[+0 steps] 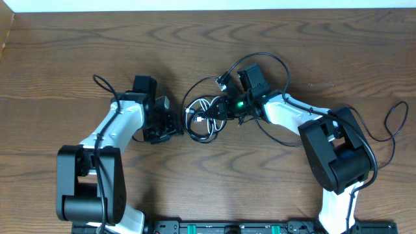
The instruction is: Untangle cables
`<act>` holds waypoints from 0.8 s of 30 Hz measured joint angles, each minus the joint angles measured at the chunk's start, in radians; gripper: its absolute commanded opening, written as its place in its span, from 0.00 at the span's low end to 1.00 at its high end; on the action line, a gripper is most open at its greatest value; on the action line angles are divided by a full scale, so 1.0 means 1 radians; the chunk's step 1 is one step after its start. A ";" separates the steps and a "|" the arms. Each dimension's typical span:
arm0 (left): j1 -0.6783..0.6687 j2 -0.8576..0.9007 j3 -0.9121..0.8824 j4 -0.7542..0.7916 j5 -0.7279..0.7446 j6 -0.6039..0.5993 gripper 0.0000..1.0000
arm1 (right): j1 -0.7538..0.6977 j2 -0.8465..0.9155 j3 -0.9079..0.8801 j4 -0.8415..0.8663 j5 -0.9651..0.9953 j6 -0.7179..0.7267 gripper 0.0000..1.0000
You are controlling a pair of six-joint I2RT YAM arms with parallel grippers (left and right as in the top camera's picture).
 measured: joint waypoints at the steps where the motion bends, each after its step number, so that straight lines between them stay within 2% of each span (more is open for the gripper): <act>1: 0.006 -0.002 0.000 -0.001 0.011 0.002 0.53 | 0.000 0.000 0.000 -0.003 0.000 0.000 0.01; 7: 0.006 -0.051 0.001 0.035 0.090 -0.023 0.53 | 0.000 0.000 0.000 -0.042 0.049 -0.002 0.01; 12: -0.024 -0.058 0.001 0.041 0.103 -0.051 0.53 | 0.000 -0.001 0.001 -0.051 0.087 -0.002 0.01; 24: -0.098 -0.058 0.001 0.090 -0.077 -0.140 0.53 | 0.032 -0.001 0.001 -0.070 0.111 -0.002 0.02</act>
